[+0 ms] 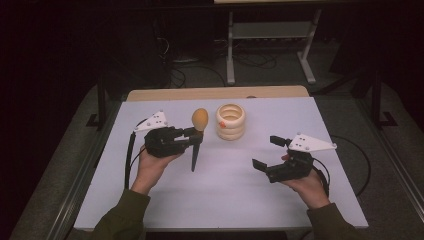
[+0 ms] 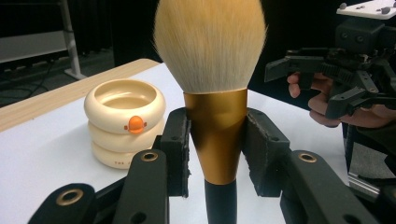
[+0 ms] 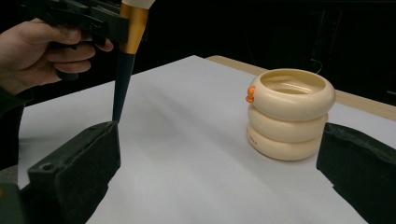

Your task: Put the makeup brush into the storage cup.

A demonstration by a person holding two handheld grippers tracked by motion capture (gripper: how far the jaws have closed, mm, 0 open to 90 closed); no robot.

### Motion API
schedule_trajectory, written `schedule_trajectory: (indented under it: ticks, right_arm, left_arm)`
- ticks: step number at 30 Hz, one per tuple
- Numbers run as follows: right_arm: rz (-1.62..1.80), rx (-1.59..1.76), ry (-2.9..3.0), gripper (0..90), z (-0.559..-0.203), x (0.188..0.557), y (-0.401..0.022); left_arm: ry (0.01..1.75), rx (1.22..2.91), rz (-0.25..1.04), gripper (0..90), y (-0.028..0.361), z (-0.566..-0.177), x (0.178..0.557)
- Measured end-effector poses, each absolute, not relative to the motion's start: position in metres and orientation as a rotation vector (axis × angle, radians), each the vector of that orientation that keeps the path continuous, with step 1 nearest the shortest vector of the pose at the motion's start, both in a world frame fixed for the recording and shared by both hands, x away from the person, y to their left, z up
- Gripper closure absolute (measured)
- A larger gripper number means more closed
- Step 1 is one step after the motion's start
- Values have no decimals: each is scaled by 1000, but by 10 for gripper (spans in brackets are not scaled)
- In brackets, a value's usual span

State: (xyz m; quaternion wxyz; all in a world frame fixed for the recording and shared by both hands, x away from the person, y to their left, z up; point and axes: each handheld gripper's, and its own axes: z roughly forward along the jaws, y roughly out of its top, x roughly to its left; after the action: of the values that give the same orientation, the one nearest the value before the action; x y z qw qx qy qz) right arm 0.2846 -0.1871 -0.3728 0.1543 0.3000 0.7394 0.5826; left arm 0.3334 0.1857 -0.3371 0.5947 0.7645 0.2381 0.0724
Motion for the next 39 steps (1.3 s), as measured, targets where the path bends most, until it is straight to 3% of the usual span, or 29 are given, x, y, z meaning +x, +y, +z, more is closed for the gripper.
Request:
schedule_trajectory:
  ticks: [39]
  right_arm:
    - [1733, 772, 2227, 28, -371, 302, -138]
  left_arm:
    - [492, 1770, 149, 631, 153, -344, 325]
